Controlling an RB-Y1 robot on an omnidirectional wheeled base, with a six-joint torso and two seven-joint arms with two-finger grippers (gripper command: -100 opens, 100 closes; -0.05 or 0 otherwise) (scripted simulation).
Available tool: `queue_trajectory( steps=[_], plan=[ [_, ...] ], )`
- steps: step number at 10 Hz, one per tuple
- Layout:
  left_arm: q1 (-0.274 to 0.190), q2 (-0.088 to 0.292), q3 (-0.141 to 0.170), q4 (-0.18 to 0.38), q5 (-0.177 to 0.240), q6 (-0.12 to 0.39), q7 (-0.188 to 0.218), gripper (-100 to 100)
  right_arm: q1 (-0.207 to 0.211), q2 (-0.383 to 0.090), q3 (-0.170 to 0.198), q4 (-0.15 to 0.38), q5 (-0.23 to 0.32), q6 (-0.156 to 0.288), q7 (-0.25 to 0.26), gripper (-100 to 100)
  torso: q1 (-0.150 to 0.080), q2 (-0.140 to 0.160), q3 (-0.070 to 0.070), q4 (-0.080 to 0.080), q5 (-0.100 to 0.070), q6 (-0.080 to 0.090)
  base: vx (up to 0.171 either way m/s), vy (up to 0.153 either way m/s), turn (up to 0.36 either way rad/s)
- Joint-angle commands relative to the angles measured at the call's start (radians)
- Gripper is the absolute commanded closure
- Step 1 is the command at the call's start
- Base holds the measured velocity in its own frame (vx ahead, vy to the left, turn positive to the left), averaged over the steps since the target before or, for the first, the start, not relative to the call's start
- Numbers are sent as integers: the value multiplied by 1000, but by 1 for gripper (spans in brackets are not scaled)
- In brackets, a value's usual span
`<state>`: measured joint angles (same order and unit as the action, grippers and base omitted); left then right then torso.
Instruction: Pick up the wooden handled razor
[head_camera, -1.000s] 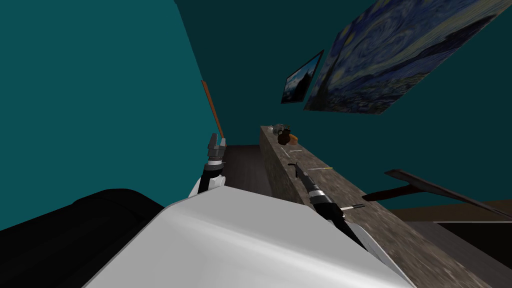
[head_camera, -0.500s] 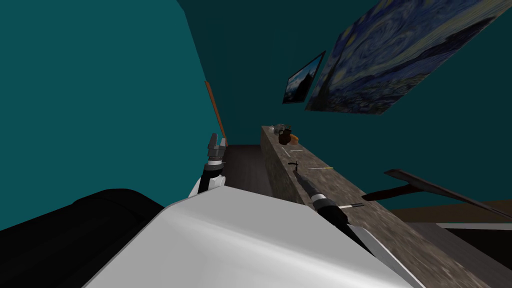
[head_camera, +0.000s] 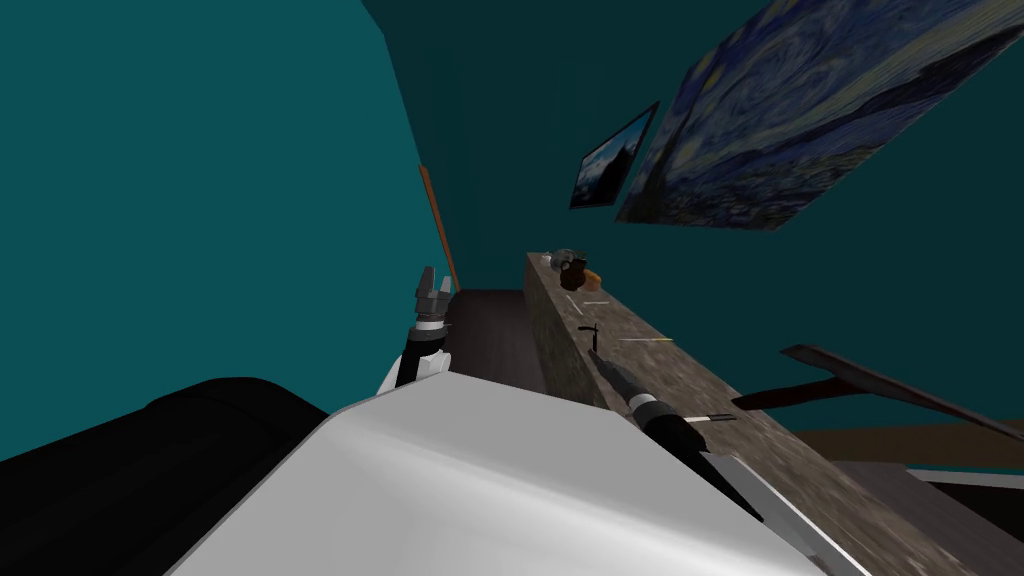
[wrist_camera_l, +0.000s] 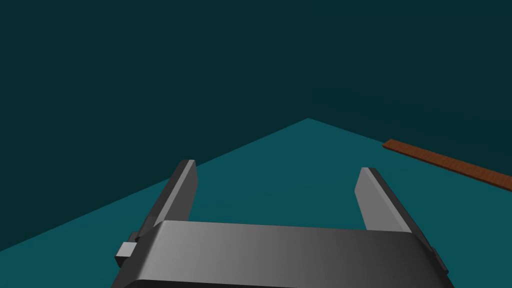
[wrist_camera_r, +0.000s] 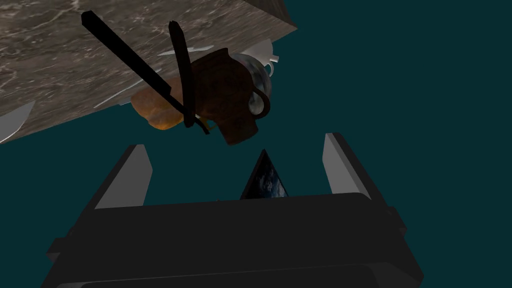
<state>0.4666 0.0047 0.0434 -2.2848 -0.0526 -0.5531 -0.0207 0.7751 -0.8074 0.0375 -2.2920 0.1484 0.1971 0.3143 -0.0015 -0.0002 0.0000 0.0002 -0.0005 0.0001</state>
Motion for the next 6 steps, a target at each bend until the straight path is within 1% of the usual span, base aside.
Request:
queue_trajectory(
  steps=[1,2,3,4,6],
  plan=[
    [0,0,0,0,0,0,0,0,7,-50,6,3,4,32,-5,-100,0,0,0,0,0,0,1,-12,68],
    [0,0,0,0,0,0,0,0,12,-78,9,6,4,59,-13,-100,0,0,0,0,0,0,8,-15,108],
    [0,0,0,0,0,0,0,0,15,-116,12,9,4,85,-23,-100,0,-1,0,0,0,0,20,-23,126],
    [0,0,0,0,0,0,0,0,15,-133,12,9,4,85,-23,-100,-1,-2,-1,0,0,0,18,-19,54],
    [0,0,0,0,0,0,0,0,19,-203,17,15,0,136,-49,-100,0,-2,-1,0,0,0,26,-13,107]
  ],
)
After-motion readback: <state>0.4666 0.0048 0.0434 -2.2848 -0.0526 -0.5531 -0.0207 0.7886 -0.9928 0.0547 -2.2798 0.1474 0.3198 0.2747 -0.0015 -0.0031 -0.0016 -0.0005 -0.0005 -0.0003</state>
